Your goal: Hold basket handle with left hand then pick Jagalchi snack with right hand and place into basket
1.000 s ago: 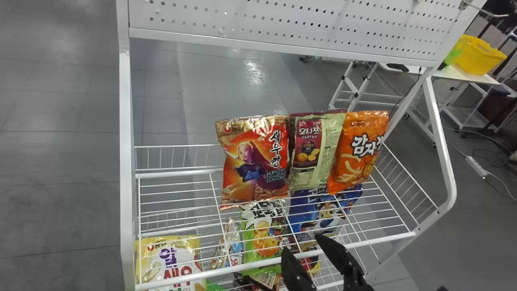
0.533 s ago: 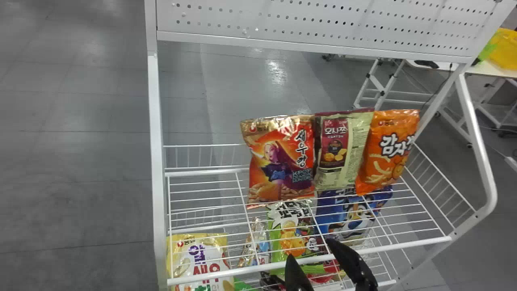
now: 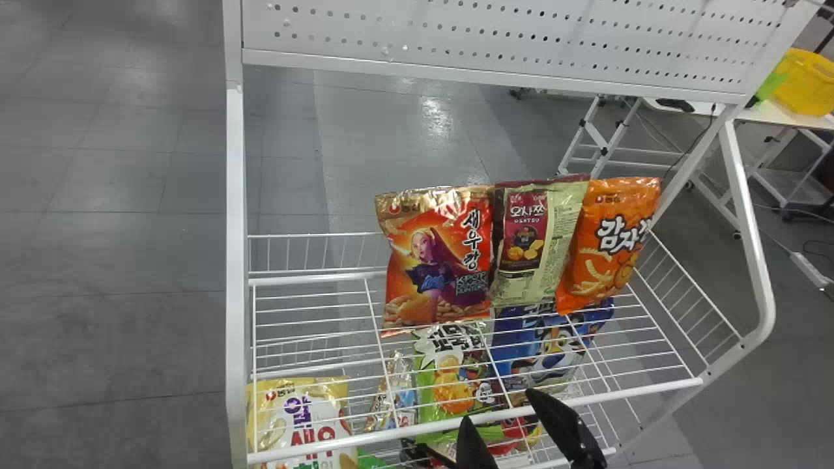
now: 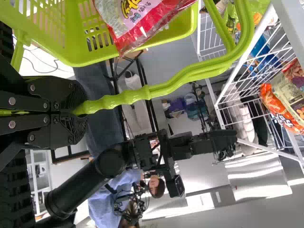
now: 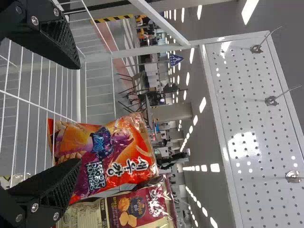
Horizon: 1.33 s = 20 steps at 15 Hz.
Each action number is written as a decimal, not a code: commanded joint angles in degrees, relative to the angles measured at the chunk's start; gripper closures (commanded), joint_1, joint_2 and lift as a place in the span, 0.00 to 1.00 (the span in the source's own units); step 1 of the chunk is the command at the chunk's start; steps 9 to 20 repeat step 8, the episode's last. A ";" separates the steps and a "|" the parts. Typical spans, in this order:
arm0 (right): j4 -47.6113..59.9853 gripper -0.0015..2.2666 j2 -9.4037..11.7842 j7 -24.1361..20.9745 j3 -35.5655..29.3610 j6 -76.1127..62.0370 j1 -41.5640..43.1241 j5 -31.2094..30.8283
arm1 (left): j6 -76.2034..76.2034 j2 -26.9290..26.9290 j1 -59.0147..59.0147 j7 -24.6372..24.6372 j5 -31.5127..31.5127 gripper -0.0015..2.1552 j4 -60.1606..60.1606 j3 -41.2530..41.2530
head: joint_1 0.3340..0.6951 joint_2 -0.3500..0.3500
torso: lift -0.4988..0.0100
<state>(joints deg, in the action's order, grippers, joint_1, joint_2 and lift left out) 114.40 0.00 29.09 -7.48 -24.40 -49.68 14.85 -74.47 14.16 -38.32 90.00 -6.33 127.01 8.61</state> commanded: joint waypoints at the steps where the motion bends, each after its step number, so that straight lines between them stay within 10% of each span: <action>1: -0.05 0.06 -0.05 0.00 -0.08 -0.43 -0.15 0.00 | -0.20 0.08 0.00 0.57 0.00 1.00 0.08 0.00 | 1.00 0.06 | 0.97; 20: -0.05 0.06 -0.05 -0.09 -0.17 -0.60 -0.59 0.18 | -0.20 0.08 -0.35 0.57 0.00 1.00 0.25 0.00 | 1.00 0.05 | 0.97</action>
